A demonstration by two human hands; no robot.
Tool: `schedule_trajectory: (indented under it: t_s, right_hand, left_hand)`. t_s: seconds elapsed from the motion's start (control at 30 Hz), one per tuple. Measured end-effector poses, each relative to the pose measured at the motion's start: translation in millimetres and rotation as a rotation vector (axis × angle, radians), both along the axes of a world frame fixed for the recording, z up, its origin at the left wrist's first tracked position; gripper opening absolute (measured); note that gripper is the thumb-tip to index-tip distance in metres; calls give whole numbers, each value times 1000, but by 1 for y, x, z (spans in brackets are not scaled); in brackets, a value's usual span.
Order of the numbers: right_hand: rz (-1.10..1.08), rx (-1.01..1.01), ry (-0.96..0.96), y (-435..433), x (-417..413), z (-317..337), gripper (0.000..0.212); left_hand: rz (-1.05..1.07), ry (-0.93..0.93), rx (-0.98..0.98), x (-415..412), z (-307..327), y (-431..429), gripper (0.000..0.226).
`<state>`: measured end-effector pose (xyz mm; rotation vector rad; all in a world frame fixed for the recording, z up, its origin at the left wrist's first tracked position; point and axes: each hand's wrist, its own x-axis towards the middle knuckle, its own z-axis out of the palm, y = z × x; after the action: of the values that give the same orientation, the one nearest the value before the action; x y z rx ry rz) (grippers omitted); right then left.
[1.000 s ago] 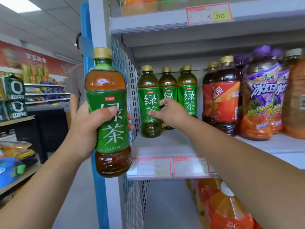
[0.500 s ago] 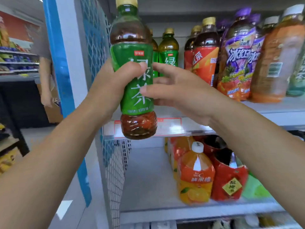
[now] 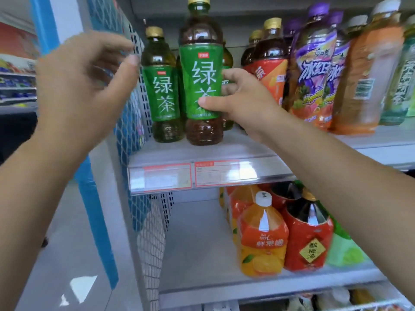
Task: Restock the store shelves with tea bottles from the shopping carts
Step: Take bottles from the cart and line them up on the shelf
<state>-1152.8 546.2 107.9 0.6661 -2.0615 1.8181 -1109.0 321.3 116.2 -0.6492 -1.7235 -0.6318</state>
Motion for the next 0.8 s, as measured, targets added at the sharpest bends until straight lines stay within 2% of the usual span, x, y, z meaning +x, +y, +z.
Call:
schedule_trajectory:
  t_s: [0.1, 0.17, 0.23, 0.4, 0.8]
  right_hand:
    - [-48, 27, -40, -10, -20, -6, 68]
    - [-69, 34, -62, -14, -31, -7, 66]
    - [-100, 91, -73, -16, -43, -6, 74]
    - [-146, 215, -95, -15, -63, -3, 77]
    - [-190, 329, -113, -14, -73, -4, 82]
  left_hand:
    - [210, 41, -250, -8, -5, -15, 26]
    - [255, 96, -342, -14, -8, -19, 28]
    - [252, 136, -383, -20, -12, -21, 27]
    - [317, 244, -412, -28, -20, -16, 28]
    - [298, 235, -399, -26, -19, -19, 22]
